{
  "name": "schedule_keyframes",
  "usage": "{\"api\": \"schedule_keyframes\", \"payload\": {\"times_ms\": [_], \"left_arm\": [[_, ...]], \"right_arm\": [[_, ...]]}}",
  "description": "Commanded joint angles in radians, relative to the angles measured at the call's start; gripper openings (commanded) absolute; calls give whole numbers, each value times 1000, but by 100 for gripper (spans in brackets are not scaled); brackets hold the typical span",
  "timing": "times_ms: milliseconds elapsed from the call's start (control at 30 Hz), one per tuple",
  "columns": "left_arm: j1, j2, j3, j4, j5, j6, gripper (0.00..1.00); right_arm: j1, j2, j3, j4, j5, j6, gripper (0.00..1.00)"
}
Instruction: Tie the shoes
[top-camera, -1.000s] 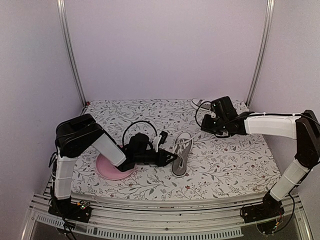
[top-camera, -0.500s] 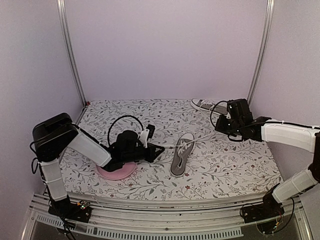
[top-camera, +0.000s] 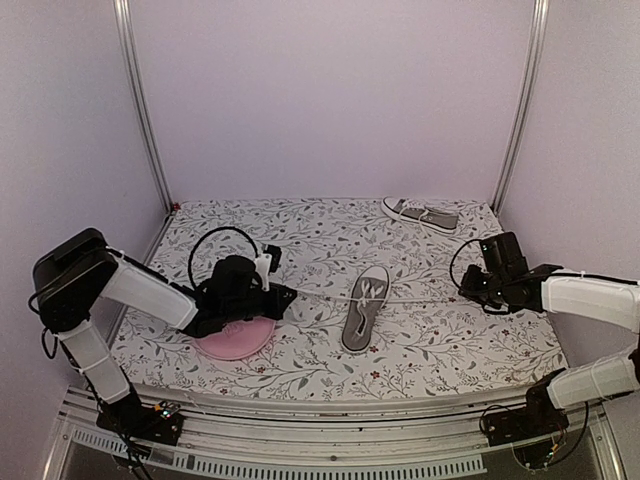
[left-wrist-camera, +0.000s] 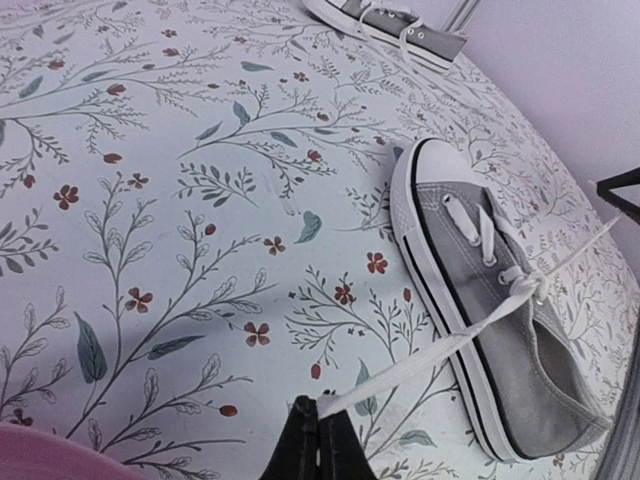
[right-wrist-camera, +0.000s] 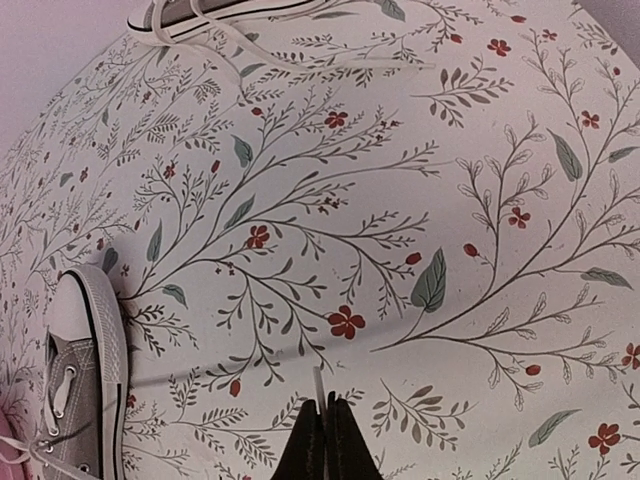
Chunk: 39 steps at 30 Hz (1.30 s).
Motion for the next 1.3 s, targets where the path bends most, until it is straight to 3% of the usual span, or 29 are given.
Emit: {"api": "schedule_keyframes", "payload": {"times_ms": [0,300,667,833,967,1033,1067,1167,1267], "left_arm": [[25,-75,-10,-108,-75,35,0],[62,-153,-43,-168,-83,81,0],[82,-72,-66,-169,-12,64,0],[81,-20,-71,-137,45,62,0],[73,-17,-74,-79,170,94,0],[66,-16,-56,-74,223,124,13],[63,-16,-45,-83,238,136,23],[61,-31,-18,-111,260,185,53],[59,-46,27,-143,277,246,65]], "right_arm": [[-7,-31,-46,-38,31,25,2],[-10,-43,-40,-83,90,22,2],[-23,-3,-134,-66,53,103,2],[-27,2,-148,-57,46,108,2],[-28,-21,-141,-53,25,99,2],[-27,-40,-138,-45,7,83,2],[-27,-57,-135,-44,0,75,6],[-30,-106,-131,-52,-2,69,45],[-32,-166,-133,-50,-1,57,63]]}}
